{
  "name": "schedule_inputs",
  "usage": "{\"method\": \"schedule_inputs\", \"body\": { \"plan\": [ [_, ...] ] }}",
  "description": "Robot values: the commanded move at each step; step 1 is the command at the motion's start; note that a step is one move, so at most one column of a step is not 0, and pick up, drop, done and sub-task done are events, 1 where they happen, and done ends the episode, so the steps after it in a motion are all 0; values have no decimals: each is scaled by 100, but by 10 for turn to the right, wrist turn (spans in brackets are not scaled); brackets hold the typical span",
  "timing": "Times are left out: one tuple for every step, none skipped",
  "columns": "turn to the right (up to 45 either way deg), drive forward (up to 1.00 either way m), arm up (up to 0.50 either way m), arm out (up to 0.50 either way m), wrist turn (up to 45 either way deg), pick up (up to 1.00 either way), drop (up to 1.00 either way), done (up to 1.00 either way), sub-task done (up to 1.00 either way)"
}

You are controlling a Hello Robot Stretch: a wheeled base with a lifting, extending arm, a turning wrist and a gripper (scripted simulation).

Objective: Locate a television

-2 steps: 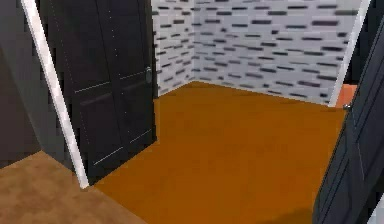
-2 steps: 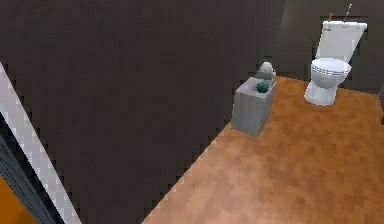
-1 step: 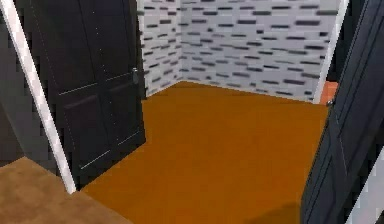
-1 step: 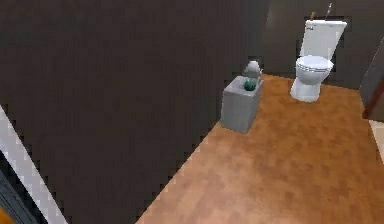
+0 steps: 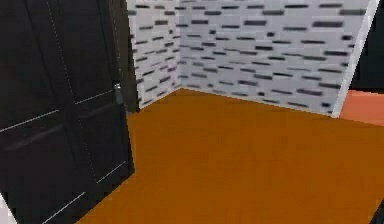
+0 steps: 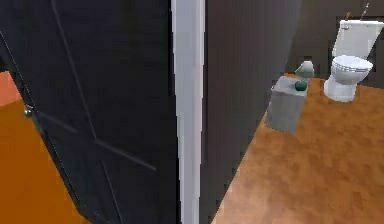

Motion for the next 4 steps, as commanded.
{"method": "schedule_inputs", "body": {
  "plan": [
    [0, 100, 0, 0, 0, 0, 0, 0, 0],
    [0, 55, 0, 0, 0, 0, 0, 0, 0],
    [-180, 0, 0, 0, 0, 0, 0, 0, 0],
    [0, 60, 0, 0, 0, 0, 0, 0, 0]
  ]
}}
